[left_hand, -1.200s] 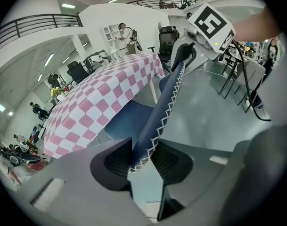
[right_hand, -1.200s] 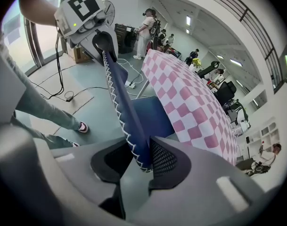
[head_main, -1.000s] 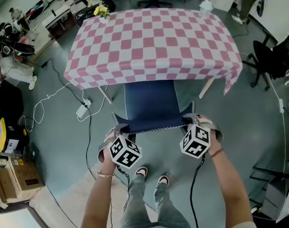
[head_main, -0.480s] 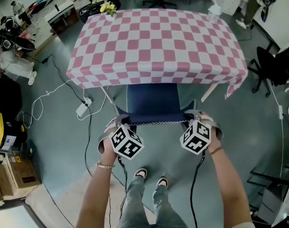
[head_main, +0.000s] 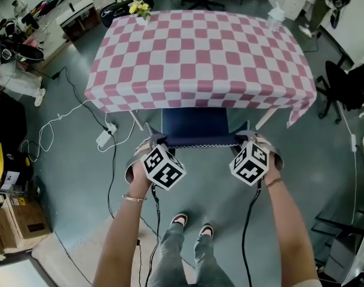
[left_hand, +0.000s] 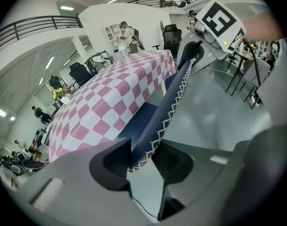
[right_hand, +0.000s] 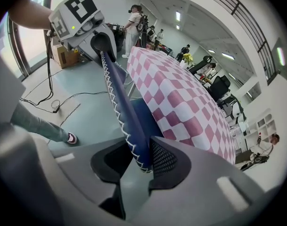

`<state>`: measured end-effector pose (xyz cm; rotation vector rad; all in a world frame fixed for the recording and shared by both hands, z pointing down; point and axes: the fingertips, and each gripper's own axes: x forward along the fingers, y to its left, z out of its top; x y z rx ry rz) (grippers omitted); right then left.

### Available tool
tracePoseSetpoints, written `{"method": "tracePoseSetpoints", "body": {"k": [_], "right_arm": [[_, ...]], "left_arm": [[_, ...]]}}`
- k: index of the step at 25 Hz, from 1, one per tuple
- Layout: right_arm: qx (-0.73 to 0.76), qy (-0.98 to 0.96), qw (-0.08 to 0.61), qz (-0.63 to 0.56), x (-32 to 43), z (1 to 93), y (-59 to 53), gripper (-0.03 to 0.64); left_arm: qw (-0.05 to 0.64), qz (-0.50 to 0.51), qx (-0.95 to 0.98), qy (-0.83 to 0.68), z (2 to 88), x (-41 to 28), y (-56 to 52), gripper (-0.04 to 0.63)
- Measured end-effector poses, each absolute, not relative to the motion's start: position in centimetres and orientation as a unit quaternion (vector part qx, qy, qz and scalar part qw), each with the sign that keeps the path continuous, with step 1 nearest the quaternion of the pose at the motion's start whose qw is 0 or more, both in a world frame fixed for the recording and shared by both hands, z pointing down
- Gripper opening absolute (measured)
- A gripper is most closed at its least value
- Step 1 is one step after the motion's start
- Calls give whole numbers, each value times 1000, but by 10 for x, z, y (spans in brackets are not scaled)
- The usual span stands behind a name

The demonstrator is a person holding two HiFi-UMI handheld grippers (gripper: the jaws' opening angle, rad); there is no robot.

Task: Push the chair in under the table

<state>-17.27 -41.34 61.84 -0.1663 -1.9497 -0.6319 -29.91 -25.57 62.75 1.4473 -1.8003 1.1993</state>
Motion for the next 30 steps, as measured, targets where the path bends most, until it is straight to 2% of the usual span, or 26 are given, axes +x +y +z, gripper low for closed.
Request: {"method": "tracePoseSetpoints", "body": {"k": [16,30], "right_arm": [[-47,-814,515,-264,-226,616,-433,106],[-54,-809,528,-252,-229,622,-435,106]], "left_arm": [[244,452,539,-667,627,-358,-279,129],[241,454,555,-653,629,-358,-283,127]]}}
